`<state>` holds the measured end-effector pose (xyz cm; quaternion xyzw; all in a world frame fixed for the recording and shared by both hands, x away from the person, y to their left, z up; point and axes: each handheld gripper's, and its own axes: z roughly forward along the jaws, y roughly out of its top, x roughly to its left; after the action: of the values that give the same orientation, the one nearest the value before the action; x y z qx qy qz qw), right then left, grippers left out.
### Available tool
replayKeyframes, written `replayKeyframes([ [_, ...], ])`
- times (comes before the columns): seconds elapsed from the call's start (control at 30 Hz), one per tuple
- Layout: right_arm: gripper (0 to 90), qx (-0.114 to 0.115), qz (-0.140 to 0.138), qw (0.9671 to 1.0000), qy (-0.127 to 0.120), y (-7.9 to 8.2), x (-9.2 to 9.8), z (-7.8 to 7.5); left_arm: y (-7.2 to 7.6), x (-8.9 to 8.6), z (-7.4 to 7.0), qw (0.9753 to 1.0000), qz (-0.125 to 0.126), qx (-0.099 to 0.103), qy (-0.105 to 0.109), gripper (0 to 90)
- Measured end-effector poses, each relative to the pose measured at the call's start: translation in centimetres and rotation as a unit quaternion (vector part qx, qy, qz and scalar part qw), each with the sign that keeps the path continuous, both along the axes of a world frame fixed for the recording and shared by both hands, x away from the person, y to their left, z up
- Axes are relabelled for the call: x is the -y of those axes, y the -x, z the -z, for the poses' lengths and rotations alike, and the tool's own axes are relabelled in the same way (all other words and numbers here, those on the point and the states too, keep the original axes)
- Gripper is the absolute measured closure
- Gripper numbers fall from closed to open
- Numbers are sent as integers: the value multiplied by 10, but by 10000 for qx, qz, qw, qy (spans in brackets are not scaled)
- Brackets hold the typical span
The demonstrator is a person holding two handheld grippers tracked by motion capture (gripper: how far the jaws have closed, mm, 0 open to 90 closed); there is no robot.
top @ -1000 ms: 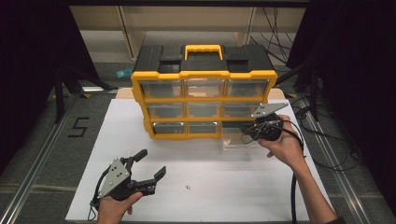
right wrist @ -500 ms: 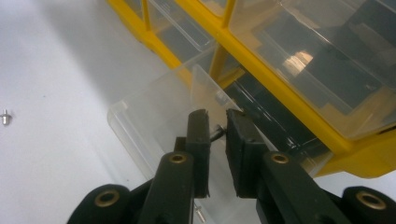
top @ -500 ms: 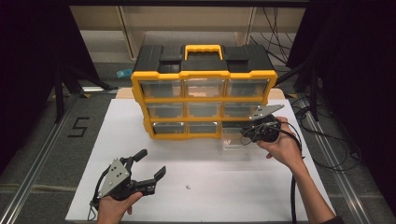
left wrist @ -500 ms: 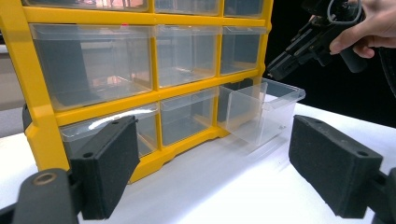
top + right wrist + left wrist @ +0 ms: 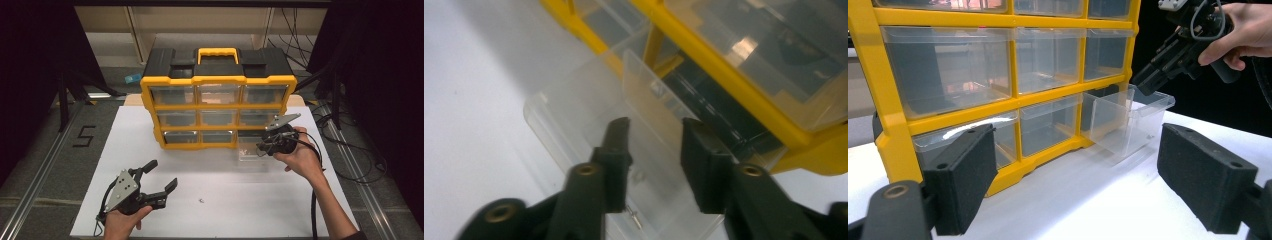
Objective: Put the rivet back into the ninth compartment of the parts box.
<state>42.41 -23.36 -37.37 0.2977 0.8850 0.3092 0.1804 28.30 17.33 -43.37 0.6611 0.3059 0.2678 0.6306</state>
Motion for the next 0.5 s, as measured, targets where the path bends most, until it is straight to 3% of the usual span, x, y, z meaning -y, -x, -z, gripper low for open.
replayKeyframes([
  [0.2,456,290,-246,9992,-142,12,-16,-16,0,0,0,10000,5,2,-9,160],
  [0.3,395,387,-533,9977,-178,20,-32,-21,0,0,0,10000,-4,-9,5,161],
  [0.5,311,402,-986,9939,-277,35,-62,-22,0,0,0,10000,-8,-11,13,160],
])
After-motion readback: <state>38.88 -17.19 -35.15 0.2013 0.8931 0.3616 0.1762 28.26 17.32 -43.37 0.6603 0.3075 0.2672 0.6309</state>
